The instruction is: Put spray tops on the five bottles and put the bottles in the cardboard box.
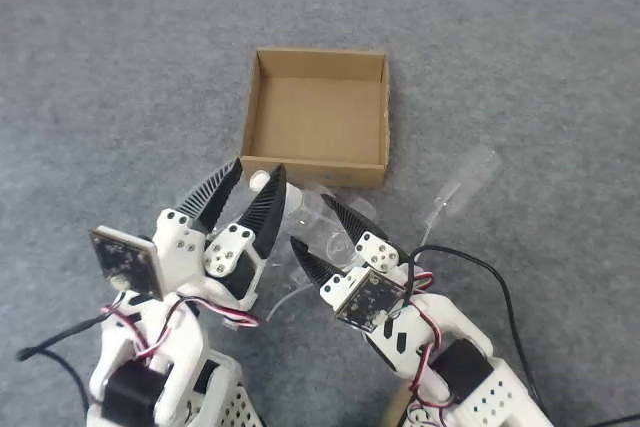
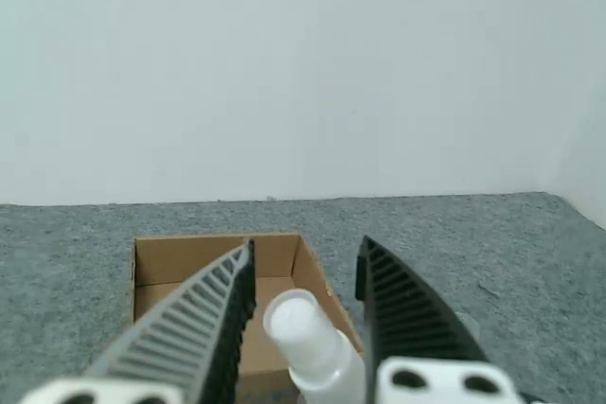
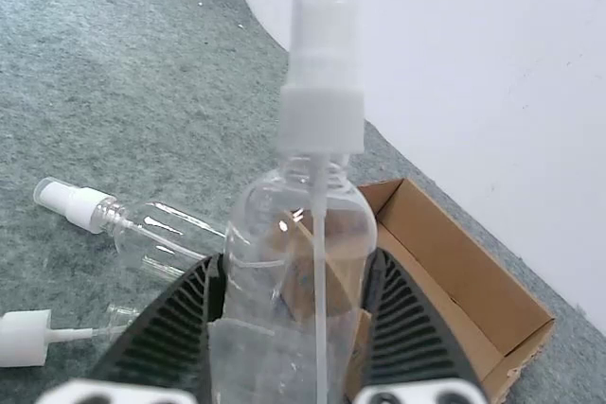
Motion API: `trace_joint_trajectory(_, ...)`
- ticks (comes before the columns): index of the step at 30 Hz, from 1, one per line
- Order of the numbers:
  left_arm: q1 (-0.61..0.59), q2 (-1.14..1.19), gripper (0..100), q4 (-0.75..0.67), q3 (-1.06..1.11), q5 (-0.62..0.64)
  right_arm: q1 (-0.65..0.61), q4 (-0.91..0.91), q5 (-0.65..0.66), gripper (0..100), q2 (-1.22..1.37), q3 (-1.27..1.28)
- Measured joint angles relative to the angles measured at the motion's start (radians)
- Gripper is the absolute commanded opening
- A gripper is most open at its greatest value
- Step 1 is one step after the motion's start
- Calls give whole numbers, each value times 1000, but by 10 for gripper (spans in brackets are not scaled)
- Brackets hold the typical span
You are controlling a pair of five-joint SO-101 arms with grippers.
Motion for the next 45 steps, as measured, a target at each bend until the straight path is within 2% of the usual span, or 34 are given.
trace_joint_trajectory(6, -25, 0, 161, 2, -2, 0, 0, 0, 0, 6, 0, 0)
trace_joint_trajectory(20, -224, 0, 160, 57, -84, 38, 0, 0, 0, 6, 0, 0)
trace_joint_trajectory(25, -273, 0, 160, 57, -84, 40, 0, 0, -64, 6, 0, 0)
trace_joint_trajectory(30, -282, 0, 159, 57, -80, 40, 0, 0, -86, 6, 0, 0)
trace_joint_trajectory(34, -282, 0, 159, 52, 17, 40, 0, 0, -89, 6, 0, 0)
trace_joint_trajectory(40, -284, 0, 159, 35, 68, 40, 0, -11, -180, 6, 0, 0)
trace_joint_trajectory(45, -272, 0, 159, 35, 80, 40, 0, -35, -204, 6, 0, 0)
